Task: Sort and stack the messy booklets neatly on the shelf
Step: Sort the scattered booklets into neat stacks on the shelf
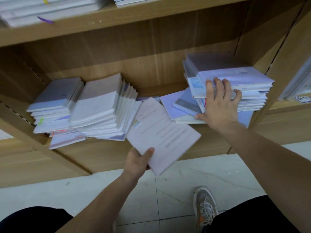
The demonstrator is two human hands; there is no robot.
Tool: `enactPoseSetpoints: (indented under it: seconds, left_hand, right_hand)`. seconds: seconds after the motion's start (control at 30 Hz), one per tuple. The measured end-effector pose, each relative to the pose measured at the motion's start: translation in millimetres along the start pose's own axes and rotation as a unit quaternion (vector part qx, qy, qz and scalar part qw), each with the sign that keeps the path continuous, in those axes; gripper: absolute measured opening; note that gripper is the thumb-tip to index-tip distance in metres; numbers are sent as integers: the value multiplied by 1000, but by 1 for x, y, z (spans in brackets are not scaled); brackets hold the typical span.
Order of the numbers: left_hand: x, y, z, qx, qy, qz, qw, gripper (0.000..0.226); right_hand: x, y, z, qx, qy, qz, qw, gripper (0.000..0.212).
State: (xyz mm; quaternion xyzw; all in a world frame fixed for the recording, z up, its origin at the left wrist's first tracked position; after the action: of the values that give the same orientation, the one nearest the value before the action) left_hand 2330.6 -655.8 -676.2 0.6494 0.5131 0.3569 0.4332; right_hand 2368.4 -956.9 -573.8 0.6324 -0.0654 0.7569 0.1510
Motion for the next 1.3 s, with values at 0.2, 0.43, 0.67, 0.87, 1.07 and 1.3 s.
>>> enactPoseSetpoints:
  seconds: [0.2, 0.43, 0.67, 0.87, 1.07, 1.3]
  left_hand:
    - [19, -6, -2, 37, -14, -50, 998, 20]
    - [26, 2, 1, 18, 47, -46, 998, 23]
    - [58, 10, -39, 26, 35, 6, 999, 9]
    - [77, 25, -72, 31, 34, 7, 999, 11]
    - [96, 51, -108, 10, 20, -8, 1000, 23]
    - [121, 116, -161, -144, 37, 118, 982, 17]
  right_hand:
    - [3, -3, -1, -13, 10, 7, 1000, 127]
    - [3, -8, -1, -26, -6, 18, 999, 121]
    - [8, -12, -6, -27, -31, 20, 999, 116]
    - [25, -35, -36, -16, -68, 41, 997, 102]
    - [50, -115, -91, 140, -140, 146, 969, 65]
    - [75, -172, -154, 274, -250, 275, 887, 52]
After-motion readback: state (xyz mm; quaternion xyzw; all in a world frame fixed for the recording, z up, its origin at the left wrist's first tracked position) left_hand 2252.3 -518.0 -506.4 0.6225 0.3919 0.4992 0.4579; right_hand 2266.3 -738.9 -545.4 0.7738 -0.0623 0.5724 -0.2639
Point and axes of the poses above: each hand's wrist, its own z-axis towards the middle knuckle, its own x-axis out of the back of the hand, y = z × x, the point moved 6 cm from there along z, towards the middle knuckle, and after that the axes turned 10 degrees about -y, right-handed, at the moved point
